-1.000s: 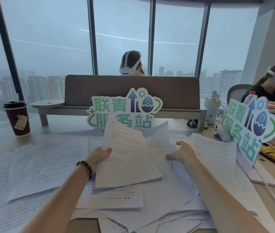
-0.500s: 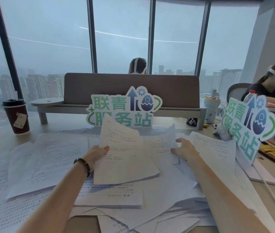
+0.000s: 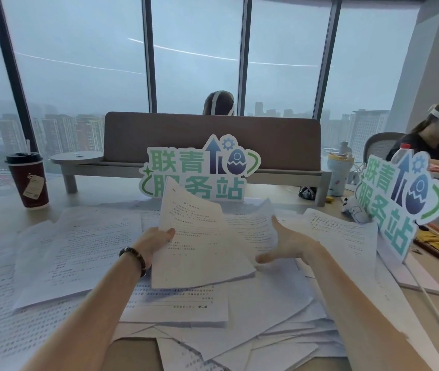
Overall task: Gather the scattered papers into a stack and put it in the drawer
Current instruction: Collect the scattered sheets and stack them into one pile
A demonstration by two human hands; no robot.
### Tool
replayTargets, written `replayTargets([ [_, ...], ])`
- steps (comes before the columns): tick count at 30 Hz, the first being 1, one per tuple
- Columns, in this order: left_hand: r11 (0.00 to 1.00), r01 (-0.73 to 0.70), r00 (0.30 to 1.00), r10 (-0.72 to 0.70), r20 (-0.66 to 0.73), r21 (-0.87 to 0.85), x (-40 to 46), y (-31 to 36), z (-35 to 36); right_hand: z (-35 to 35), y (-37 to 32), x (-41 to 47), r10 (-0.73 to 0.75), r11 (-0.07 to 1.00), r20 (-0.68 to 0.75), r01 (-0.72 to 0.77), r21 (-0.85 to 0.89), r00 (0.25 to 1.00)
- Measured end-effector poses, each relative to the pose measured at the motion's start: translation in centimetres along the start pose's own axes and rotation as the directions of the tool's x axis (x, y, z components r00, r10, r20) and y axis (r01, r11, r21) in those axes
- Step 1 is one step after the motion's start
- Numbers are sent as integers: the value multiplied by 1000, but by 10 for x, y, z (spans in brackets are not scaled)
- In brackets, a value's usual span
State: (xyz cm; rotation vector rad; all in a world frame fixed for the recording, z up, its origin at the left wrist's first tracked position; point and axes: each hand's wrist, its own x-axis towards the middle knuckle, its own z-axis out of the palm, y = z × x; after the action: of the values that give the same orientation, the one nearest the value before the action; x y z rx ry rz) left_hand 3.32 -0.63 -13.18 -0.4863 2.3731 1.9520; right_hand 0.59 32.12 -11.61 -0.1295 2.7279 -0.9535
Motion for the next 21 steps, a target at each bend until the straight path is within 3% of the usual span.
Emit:
replayTargets([
  [9, 1000, -7, 1000, 8, 9, -16, -2, 0, 1, -1, -6, -10, -34, 999, -88, 30, -45, 996],
  [16, 999, -24, 1000, 25, 6, -27, 0, 0, 1, -4, 0, 2, 112, 992, -197, -99, 73, 974],
  [21, 999, -25, 1000, 25, 6, -32, 0, -1, 1, 10, -4, 2, 33, 999, -164, -27, 40, 986],
])
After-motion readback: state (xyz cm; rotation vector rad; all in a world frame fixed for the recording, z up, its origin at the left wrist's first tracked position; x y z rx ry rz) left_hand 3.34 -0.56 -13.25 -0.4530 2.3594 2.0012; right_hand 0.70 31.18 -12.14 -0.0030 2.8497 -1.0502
